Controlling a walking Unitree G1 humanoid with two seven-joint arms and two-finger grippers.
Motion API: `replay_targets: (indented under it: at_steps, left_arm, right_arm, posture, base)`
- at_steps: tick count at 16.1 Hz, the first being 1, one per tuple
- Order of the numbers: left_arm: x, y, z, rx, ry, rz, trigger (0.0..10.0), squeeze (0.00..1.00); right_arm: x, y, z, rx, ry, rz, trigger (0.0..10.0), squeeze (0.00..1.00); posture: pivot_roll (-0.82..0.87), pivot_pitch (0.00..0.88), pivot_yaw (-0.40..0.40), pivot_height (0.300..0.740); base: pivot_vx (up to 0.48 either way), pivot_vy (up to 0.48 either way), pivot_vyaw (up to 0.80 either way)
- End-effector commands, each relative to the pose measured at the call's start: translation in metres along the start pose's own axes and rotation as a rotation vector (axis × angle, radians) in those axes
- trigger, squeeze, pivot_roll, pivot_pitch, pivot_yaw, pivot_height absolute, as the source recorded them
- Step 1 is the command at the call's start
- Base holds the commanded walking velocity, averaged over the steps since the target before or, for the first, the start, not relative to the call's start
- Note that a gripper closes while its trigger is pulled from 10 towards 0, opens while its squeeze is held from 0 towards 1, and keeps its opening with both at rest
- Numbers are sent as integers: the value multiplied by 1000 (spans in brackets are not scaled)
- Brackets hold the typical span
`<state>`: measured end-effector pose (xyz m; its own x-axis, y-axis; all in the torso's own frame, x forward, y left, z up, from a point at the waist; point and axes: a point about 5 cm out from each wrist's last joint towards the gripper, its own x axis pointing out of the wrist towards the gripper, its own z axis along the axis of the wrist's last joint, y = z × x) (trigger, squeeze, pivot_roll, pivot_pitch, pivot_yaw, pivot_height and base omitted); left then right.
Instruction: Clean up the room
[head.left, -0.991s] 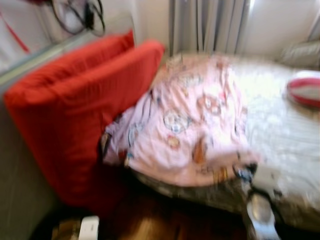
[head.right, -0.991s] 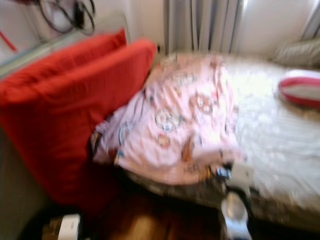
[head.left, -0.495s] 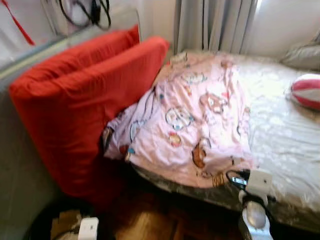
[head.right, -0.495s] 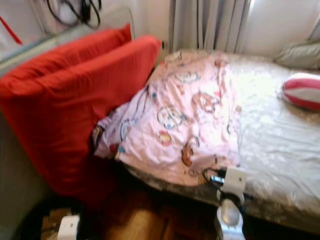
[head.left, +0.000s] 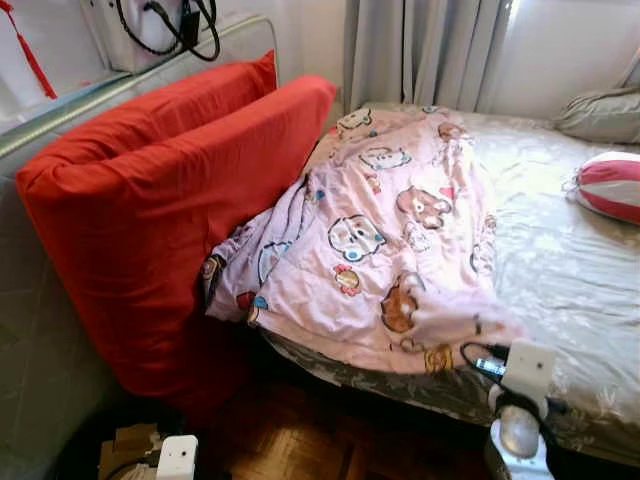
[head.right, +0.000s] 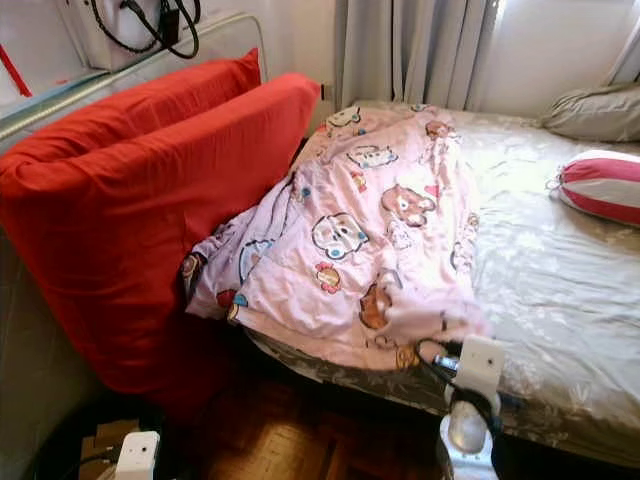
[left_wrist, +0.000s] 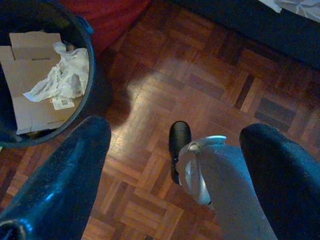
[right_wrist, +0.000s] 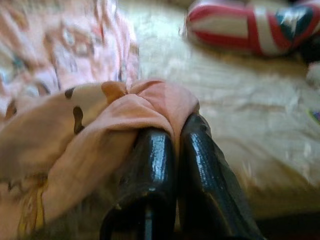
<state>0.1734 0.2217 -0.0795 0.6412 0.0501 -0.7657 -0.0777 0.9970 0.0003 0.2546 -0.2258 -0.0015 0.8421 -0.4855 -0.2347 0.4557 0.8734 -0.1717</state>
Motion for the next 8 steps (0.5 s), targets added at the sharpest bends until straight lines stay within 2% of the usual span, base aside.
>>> replay_targets:
  at_steps: [1, 2, 8]
  left_arm:
    - [-1, 3, -3, 12, 21, 0, 10000, 0]
    - [-1, 2, -3, 13, 20, -1, 10000, 0]
    - [-1, 2, -3, 30, 21, -12, 10000, 0]
  right_arm:
    - [-4, 2, -11, -13, 69, 9, 10000, 0]
    - [-8, 3, -21, -32, 138, 15, 10000, 0]
    - [-18, 2, -46, -114, 300, 42, 10000, 0]
  posture:
    - [83, 11, 12, 740]
    - [83, 11, 12, 740]
    - [85, 14, 12, 740]
  base:
    - [0, 0, 0]
    - [0, 0, 0]
    - [0, 0, 0]
